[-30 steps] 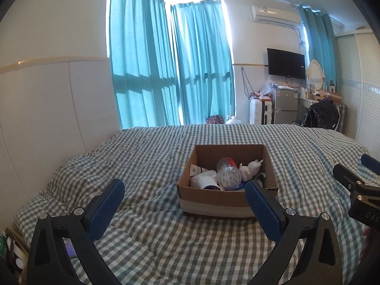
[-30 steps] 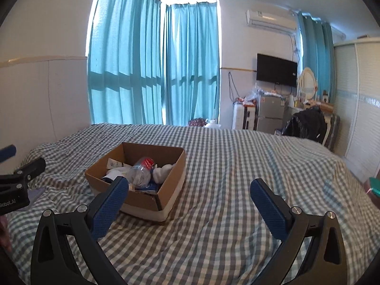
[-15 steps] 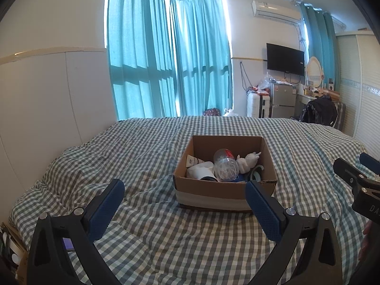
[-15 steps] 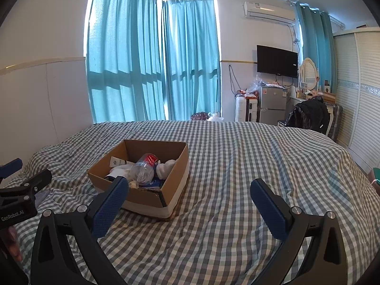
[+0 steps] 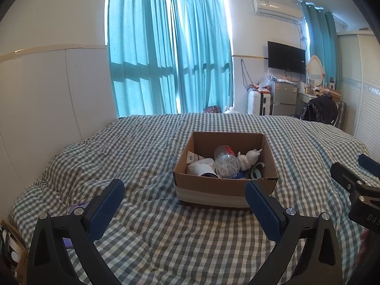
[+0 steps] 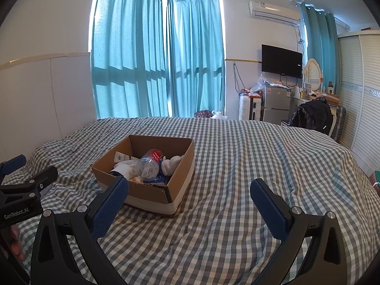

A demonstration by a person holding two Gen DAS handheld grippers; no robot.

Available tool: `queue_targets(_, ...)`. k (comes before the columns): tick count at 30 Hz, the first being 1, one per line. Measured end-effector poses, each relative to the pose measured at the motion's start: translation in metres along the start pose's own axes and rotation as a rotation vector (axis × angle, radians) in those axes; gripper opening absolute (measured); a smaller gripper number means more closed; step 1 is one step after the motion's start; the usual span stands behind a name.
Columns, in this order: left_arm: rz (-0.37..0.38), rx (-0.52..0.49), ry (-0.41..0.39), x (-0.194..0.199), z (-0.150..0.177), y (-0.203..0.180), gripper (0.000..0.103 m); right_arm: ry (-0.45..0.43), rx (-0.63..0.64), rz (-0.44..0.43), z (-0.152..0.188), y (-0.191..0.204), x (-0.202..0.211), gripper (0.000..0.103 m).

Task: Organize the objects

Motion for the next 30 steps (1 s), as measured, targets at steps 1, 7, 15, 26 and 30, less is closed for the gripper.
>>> queue_targets(1,0.0,0.001,0.002,0.0,0.0005,0.0002,0.103,0.002,0.002,0.001,0.0002,0.0007,-0.0004,0.103)
queue_targets(7,-0.001,0.001,0.006,0.0005,0.0018,0.0004,0.103,0.007,0.008,0.001,0.0008,0.003,-0.0013,0.103)
queue_targets(15,-0.001,0.002,0.007,0.0002,0.0031,0.0006,0.103,0.01,0.012,0.001,0.0015,0.0047,-0.002,0.103)
queue_targets(26,-0.006,-0.003,0.012,-0.0005,0.0062,0.0014,0.103,0.025,0.012,0.0,0.0034,0.0079,-0.0046,0.103)
queue_targets(30,-0.005,-0.003,0.011,-0.001,0.0061,0.0022,0.103,0.025,0.012,0.0,0.0036,0.008,-0.0041,0.103)
Point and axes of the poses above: each gripper's, at about its wrist camera, not at the fingertips, and x roughly against the way its jaws point, y to its left, z to its underside, the point moved 1 cm from there along -x, roughly the way its jaws point, and after that the axes turned 12 degrees about x, right-handed, at the moved point
